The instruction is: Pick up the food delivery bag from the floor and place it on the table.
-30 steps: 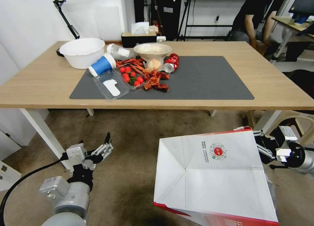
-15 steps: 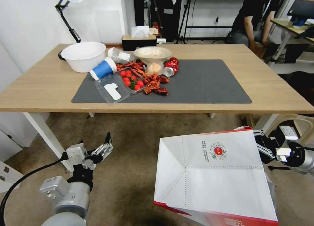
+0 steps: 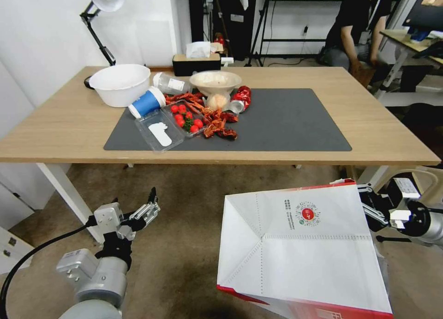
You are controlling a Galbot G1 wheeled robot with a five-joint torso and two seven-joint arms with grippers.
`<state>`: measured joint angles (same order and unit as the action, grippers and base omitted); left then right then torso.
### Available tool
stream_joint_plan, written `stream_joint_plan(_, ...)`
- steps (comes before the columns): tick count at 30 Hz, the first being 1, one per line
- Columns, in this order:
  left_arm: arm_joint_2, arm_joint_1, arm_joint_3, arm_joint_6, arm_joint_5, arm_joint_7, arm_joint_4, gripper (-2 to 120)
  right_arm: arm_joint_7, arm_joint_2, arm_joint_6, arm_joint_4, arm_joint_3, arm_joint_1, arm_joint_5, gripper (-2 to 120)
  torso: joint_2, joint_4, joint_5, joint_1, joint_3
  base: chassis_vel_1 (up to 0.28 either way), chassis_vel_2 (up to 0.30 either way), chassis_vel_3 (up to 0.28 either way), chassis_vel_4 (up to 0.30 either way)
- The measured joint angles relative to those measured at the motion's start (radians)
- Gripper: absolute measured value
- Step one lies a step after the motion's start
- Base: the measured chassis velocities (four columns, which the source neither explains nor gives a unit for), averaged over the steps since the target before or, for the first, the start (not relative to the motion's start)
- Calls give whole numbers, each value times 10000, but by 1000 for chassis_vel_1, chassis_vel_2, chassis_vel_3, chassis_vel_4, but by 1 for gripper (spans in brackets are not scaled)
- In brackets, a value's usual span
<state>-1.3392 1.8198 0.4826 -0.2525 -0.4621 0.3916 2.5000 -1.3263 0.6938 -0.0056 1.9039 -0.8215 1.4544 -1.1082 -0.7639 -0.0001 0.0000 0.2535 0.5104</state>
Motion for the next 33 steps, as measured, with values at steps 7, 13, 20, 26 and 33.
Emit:
stream_joint_plan(7,-6,7,0,1,12,-1,0,100,0,-3,12,5,-1,1,-1,0,-357,0,0,154,205,0,0,0,0)
stream_joint_plan(13,-4,25,0,3,28,-4,0,100,0,-3,15,6,-1,-4,0,0,-568,0,0,239,328,0,0,0,0)
stream_joint_plan(20,2,38,5,6,35,-8,0,100,-1,6,26,7,0,-15,-1,0,-886,0,0,376,512,0,0,0,0)
stream_joint_plan(26,-4,46,3,7,46,-15,-1,100,-3,-14,36,-6,-2,-35,-4,0,-1213,0,0,515,698,0,0,0,0)
stream_joint_plan(33,8,46,12,7,49,-16,0,100,-3,15,37,-13,3,-50,-8,0,-1514,0,0,642,869,0,0,0,0)
